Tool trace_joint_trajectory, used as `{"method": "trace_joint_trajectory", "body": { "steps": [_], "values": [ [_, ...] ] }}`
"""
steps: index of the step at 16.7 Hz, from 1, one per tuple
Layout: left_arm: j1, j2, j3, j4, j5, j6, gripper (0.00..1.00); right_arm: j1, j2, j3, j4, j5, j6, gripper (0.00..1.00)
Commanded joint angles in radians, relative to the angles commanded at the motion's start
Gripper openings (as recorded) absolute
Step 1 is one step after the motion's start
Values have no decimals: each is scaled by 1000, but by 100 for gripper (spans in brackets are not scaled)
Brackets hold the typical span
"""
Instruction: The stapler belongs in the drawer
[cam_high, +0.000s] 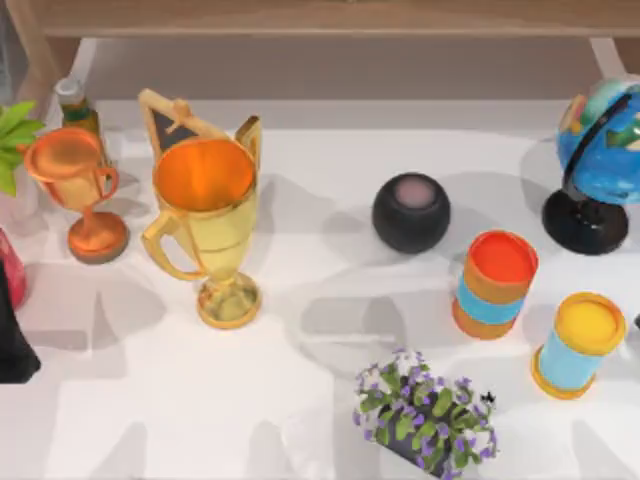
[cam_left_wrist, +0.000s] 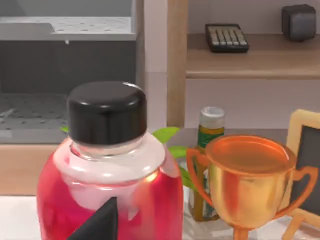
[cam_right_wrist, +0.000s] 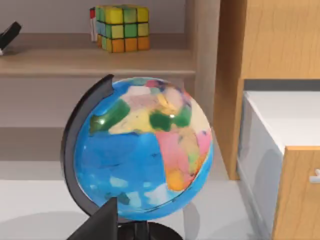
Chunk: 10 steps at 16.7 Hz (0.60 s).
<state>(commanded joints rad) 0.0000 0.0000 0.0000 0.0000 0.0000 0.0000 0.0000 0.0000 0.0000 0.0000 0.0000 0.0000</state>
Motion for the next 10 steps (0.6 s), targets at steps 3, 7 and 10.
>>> {"method": "trace_joint_trajectory", "body": {
  "steps": [3,7,10],
  "values": [
    [0,0,0,0,0,0,100,-1,10,9,-8,0,-4,100],
    [0,0,0,0,0,0,100,-4,151,126,-103,2,-58,100],
    [0,0,0,0,0,0,100,-5,358,261,-219,1,-121,100]
  ]
}}
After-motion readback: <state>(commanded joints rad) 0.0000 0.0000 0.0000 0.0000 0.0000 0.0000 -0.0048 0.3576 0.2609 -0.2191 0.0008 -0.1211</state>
